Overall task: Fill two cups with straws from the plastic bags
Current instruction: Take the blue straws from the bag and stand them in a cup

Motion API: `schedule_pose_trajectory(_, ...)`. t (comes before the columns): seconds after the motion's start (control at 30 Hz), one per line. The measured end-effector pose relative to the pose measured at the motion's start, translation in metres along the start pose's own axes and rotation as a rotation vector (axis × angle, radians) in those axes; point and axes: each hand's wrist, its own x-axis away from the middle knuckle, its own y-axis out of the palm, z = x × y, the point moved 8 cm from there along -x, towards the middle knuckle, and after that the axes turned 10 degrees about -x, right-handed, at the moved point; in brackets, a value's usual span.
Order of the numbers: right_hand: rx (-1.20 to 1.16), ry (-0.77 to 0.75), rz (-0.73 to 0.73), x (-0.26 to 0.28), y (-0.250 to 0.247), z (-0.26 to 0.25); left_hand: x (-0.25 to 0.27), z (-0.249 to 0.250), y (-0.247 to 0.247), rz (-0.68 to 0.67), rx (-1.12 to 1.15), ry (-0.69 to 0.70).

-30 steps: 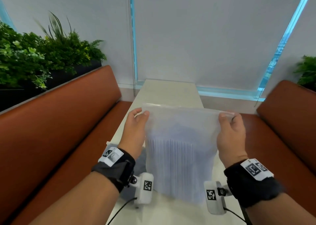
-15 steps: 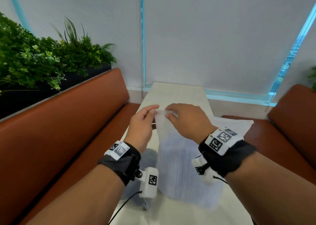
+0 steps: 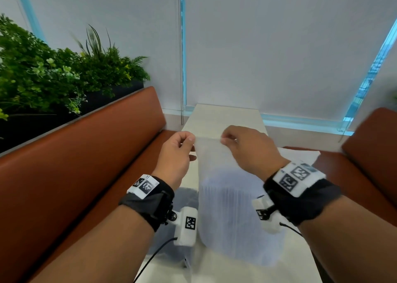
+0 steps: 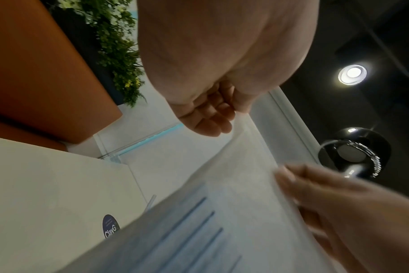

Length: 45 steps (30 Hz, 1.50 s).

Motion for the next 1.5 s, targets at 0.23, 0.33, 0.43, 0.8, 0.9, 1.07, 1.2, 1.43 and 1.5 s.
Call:
schedule_pose_trajectory(0.23, 0.181, 0.243, 0.048, 0.036, -0.055, 0.114, -0.015, -0.013, -0.011, 0.070, 0.041, -0.058)
schedule_pose_trajectory(0.33, 0.172, 0.336, 0.065, 0.050, -0.069, 0.138, -0.017, -0.017, -0.011, 0.113, 0.037, -0.092)
schedule_pose_trajectory(0.43, 0.180, 0.362, 0.027, 0.052, -0.065, 0.137, -0.016, -0.020, -0.006, 0.106, -0.005, -0.106)
schedule_pose_trajectory(0.8, 0.306, 0.351, -0.130, 0.023, -0.039, 0.091, 0.002, 0.009, -0.015, 0.057, -0.004, 0.005)
schedule_pose_trajectory(0.9, 0.297, 0.392, -0.196, 0.022, -0.034, 0.091, 0.005, 0.023, -0.021, 0.083, -0.133, 0.054)
schedule_pose_trajectory(1.07, 0.125, 0.409, -0.235, 0.021, -0.028, 0.089, 0.004, 0.035, 0.008, -0.215, -0.565, 0.082)
schedule_pose_trajectory(1.2, 0.116, 0.410, -0.241, 0.024, -0.017, 0.082, 0.013, 0.023, 0.034, -0.462, -0.891, 0.066)
schedule_pose_trajectory(1.43, -0.441, 0.611, -0.191, 0.065, 0.022, 0.095, 0.033, -0.016, 0.047, -0.446, -0.491, -0.195)
schedule_pose_trajectory(1.5, -0.604, 0.662, -0.182, 0.077, 0.039, 0.100, 0.034, -0.029, 0.047, -0.388, -0.429, -0.243)
